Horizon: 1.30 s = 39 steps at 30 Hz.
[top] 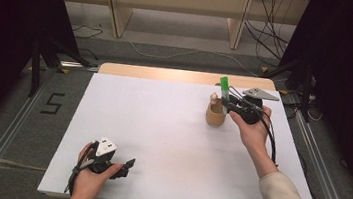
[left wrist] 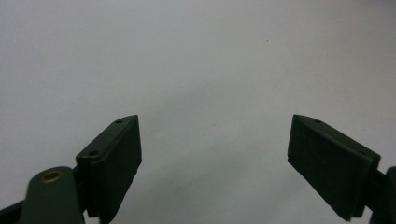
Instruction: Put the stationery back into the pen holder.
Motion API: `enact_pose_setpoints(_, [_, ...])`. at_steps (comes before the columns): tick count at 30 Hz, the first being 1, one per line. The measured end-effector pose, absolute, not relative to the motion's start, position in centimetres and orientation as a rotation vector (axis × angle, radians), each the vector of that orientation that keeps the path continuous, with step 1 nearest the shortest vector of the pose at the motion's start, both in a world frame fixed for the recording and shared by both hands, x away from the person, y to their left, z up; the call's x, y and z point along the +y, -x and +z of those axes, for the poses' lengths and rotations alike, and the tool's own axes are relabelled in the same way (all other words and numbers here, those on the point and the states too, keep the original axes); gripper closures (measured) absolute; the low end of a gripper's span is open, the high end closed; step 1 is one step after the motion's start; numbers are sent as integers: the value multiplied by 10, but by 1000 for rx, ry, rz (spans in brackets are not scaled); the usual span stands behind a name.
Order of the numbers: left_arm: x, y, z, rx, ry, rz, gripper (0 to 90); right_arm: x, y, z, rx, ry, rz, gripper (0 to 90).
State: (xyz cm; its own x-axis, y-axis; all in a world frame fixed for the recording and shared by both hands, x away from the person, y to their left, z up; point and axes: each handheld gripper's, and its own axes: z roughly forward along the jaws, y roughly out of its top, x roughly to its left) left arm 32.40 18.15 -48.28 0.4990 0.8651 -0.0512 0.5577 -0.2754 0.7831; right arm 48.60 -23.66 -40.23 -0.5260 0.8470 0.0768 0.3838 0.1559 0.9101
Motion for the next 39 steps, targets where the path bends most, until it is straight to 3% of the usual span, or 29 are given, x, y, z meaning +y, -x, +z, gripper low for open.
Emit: enact_pose_setpoints(39, [182,-324,-483,1167,-1968,502,176,-232,-501,-404,1961,-1185,1353,662])
